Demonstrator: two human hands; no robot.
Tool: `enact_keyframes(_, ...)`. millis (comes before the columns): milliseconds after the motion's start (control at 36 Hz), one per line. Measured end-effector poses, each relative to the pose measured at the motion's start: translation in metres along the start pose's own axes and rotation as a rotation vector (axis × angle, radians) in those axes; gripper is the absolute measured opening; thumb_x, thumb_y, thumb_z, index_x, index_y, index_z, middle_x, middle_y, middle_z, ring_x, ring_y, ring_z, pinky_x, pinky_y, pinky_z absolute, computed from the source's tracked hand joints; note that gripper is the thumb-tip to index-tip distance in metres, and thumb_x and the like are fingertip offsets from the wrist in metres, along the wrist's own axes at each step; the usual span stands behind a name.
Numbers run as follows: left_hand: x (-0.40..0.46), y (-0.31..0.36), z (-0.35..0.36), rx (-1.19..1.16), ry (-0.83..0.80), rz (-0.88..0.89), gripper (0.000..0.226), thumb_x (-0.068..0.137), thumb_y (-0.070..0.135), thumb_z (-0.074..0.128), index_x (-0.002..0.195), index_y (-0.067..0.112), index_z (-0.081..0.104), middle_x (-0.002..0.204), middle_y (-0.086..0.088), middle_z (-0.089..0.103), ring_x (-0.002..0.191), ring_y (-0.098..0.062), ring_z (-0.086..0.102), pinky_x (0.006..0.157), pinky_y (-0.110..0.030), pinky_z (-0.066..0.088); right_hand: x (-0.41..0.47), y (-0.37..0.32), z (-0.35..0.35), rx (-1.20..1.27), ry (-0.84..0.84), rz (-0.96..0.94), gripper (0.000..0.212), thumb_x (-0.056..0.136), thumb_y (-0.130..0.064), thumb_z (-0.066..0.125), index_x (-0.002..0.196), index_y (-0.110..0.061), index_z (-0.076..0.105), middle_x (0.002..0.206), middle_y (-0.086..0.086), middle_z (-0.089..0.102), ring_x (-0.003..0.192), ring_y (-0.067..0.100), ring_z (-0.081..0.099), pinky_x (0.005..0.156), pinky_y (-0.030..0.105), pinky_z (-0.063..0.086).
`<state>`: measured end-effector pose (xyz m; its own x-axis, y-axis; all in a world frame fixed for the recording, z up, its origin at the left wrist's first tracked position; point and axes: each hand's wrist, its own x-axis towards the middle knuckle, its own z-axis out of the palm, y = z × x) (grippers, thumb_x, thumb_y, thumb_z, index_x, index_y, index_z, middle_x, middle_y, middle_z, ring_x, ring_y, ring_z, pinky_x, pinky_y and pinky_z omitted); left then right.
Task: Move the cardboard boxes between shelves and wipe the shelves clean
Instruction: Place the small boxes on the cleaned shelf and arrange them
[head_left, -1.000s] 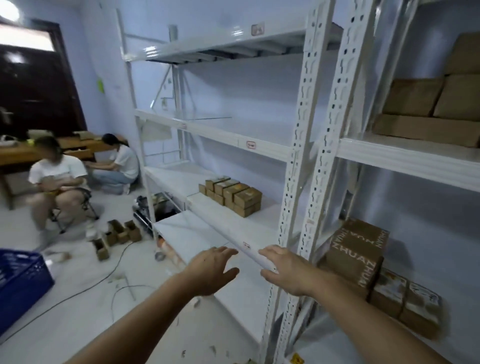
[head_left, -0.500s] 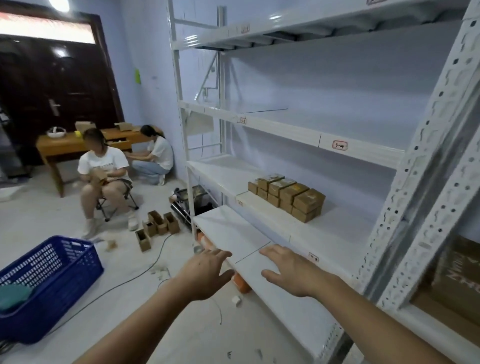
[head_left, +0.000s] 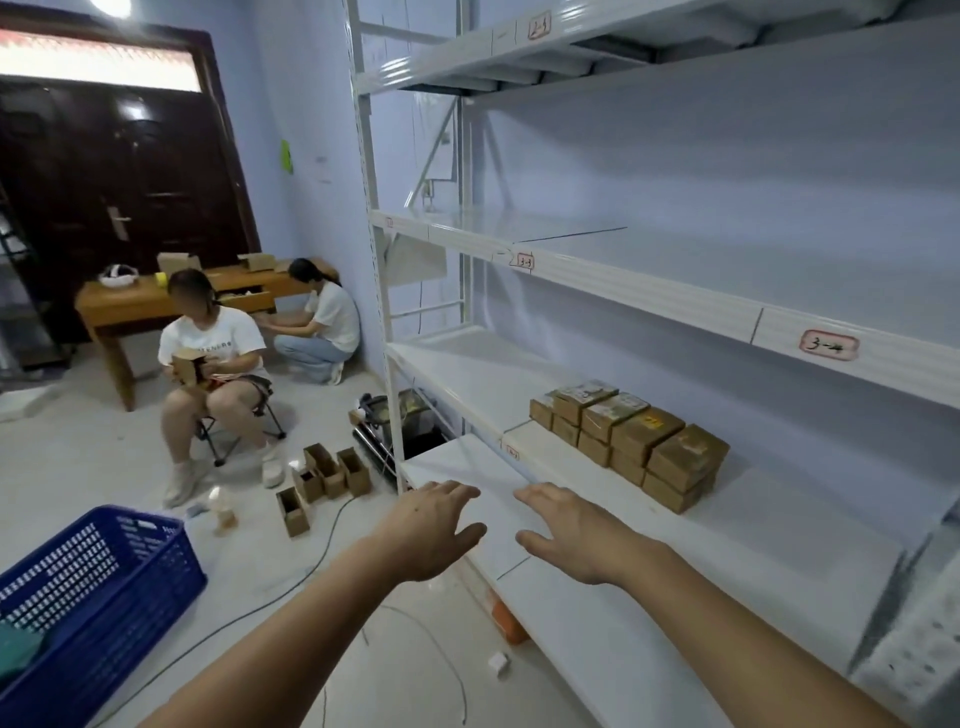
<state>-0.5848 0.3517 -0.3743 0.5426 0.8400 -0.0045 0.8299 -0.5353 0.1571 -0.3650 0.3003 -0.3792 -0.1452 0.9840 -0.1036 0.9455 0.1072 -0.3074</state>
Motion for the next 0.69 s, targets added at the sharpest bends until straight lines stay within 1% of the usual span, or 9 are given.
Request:
enact_keyframes(83,0.032,-0.015,-0.007,-0.009,0.011,0.004,0.060,0.102,0.057,0.044,0.154,0.027,0.040,0.156,0.003,0.045,0.139,-0.018,0.046,0.114,-0.037,0.039,0.031,0.006,-0.012,-0.009,0.014,-0.008,0.065,0.103,-0.051,0.046,0.161,-0.028,0.025,0.166,-0.008,0.025,0.149,0.015,0.030,0.121,0.037,0.031)
enact_keyframes(222,0.079,-0.035,-0.013,-0.014,0.006,0.041,0.060,0.102,0.058,0.043,0.154,0.028,0.039,0.158,0.004,0.044,0.138,-0.018,0.048,0.115,-0.038,0.039,0.072,0.016,-0.024,-0.022,0.006,0.018,0.066,0.104,-0.050,0.044,0.162,-0.027,0.022,0.168,-0.007,0.021,0.151,0.014,0.025,0.122,0.037,0.028)
enact_keyframes(361,0.130,-0.056,-0.010,-0.011,0.023,0.094,0.060,0.103,0.057,0.041,0.155,0.026,0.038,0.158,0.004,0.043,0.143,-0.018,0.042,0.117,-0.038,0.036,0.114,0.032,-0.025,-0.028,0.010,0.064,0.066,0.104,-0.050,0.044,0.162,-0.026,0.023,0.168,-0.007,0.019,0.152,0.013,0.021,0.122,0.034,0.025)
enact_keyframes(528,0.199,-0.085,0.002,-0.027,-0.005,0.178,0.060,0.103,0.059,0.040,0.154,0.028,0.039,0.158,0.005,0.044,0.143,-0.019,0.041,0.117,-0.038,0.035,0.162,0.052,-0.020,0.000,0.022,0.175,0.067,0.104,-0.052,0.045,0.161,-0.027,0.023,0.168,-0.007,0.018,0.153,0.014,0.021,0.123,0.036,0.024)
enact_keyframes(694,0.274,-0.110,0.007,-0.030,-0.046,0.329,0.060,0.103,0.058,0.039,0.153,0.026,0.041,0.155,0.004,0.046,0.140,-0.020,0.043,0.115,-0.037,0.036,0.203,0.076,-0.015,0.093,0.089,0.346,0.068,0.101,-0.056,0.046,0.160,-0.029,0.025,0.168,-0.010,0.018,0.152,0.016,0.024,0.124,0.039,0.025)
